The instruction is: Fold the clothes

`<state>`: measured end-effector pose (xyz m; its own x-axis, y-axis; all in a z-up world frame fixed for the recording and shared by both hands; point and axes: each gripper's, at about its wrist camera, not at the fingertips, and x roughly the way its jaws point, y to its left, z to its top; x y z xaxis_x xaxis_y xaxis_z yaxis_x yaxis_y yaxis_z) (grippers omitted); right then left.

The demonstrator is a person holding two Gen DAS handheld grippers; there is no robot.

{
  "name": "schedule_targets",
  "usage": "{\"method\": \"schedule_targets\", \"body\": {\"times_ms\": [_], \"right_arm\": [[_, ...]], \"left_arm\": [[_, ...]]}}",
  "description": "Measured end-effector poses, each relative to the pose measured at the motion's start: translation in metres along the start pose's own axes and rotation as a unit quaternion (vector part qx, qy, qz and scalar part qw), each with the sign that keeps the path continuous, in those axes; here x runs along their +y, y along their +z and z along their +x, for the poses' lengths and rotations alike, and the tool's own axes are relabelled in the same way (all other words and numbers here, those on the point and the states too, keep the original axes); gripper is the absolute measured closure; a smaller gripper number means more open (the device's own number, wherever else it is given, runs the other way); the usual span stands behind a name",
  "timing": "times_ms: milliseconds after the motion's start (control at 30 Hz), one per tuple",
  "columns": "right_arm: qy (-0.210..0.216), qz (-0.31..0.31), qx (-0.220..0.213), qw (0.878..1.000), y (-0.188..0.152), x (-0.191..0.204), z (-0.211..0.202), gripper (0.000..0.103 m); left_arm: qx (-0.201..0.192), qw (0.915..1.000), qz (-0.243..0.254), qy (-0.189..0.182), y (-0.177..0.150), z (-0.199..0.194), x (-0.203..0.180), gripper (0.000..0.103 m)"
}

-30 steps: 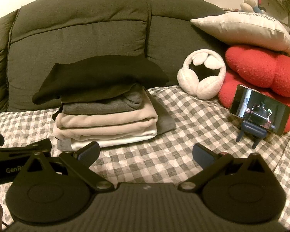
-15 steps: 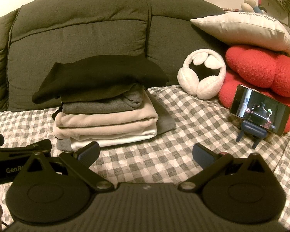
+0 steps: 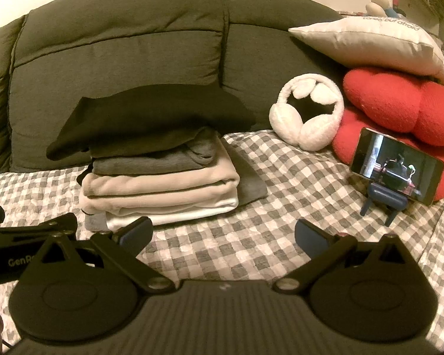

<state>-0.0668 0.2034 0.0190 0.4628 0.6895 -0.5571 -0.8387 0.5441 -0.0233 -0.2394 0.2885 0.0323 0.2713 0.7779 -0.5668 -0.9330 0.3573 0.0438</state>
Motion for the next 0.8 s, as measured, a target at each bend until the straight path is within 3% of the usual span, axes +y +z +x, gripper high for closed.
{"method": "schedule_targets", "body": {"times_ms": [800], "right_arm": [[-0.001,0.002,0.0,1.0,0.0004,-0.0008,0.0003,0.0]], "left_arm": [[-0.007,1.0,0.004,0.006,0.0009,-0.0019,-0.001,0.001]]}}
